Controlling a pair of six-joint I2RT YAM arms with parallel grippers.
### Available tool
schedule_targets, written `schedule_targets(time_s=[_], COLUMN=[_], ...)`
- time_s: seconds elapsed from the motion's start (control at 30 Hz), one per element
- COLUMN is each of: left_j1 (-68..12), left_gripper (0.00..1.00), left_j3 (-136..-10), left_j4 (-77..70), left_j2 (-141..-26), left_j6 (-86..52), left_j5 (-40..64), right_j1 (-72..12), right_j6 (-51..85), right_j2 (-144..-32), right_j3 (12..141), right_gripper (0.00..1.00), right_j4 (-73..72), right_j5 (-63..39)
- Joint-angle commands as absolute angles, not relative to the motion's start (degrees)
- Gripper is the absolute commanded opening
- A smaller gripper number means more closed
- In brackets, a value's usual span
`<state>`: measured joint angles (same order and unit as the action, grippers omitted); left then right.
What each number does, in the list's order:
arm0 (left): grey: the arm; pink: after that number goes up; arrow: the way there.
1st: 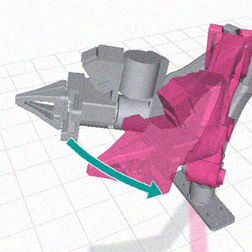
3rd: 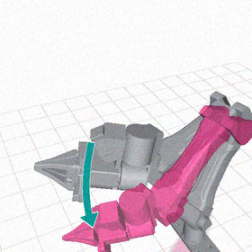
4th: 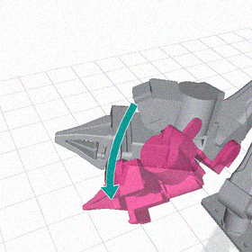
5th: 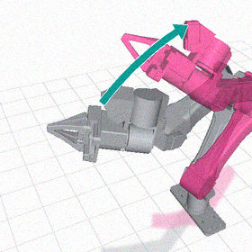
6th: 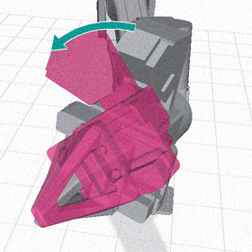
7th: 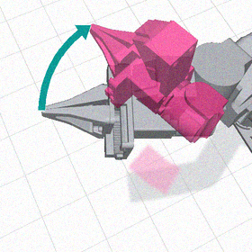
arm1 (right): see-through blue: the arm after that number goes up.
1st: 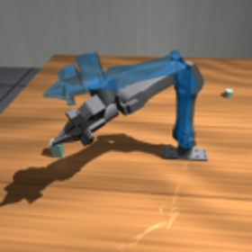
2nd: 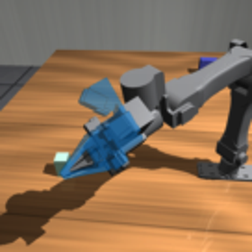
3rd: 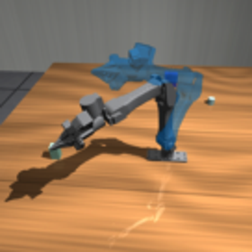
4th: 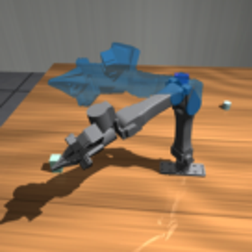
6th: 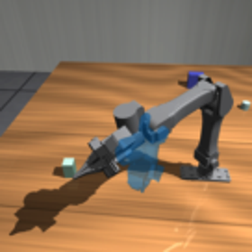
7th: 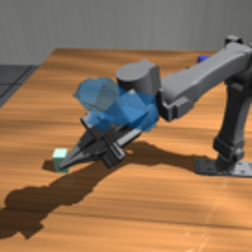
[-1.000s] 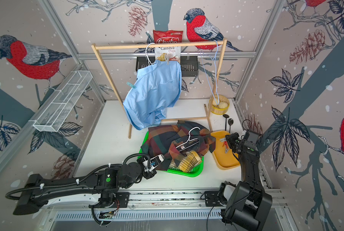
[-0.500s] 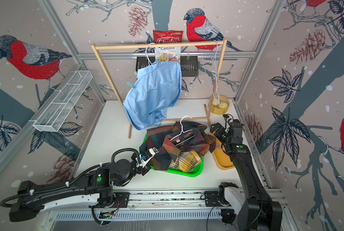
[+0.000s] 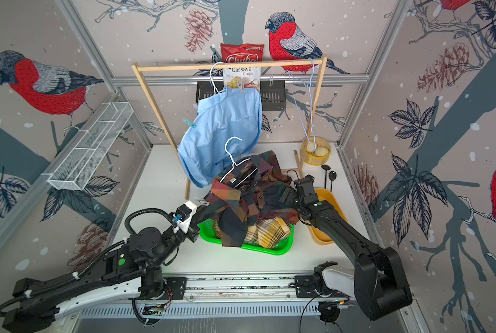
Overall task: Remove the clothespins securing long-sleeve shirts to the hanger
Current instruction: Adjust the long-sleeve shirt at the bin.
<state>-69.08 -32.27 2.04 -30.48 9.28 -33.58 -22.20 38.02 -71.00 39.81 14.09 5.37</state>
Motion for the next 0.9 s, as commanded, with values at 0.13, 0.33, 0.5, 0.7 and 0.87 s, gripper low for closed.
schedule_targets(time_s=[0.13,0.33,0.5,0.7,0.87], left_j1=[-68.64,-68.49,-67.82,-65.92,-63.84], left_gripper=[0.0,0.0,0.0,0.0,0.0], left_j3=[-32.18,-31.99,-32.49,-34.12,-35.74], left_j4=[-0.61,-0.77,-1.14,-2.19,-3.78], left_j2=[-30.94,-31.46,-31.55,-30.79,-28.78], left_j6=[8.26,8.52,8.26,8.33,9.52], left_j5=[-33.49,-32.96,-33.09,-35.78,-37.59], right_j1=[-26.46,-27.75,-31.69,-46.14,-58.86], right_j6=[40.68,40.57,40.31,39.09,40.64], right_j2=[-72.75,-70.25,-68.85,-68.34,-70.36], right_j3=[42.98,45.21,47.98,58.76,66.84], right_gripper=[0.62,0.3,0.09,0.0,0.0], right_j4=[15.5,18.46,20.17,22.43,23.63], right_j5=[13.39,15.01,16.1,18.35,22.99])
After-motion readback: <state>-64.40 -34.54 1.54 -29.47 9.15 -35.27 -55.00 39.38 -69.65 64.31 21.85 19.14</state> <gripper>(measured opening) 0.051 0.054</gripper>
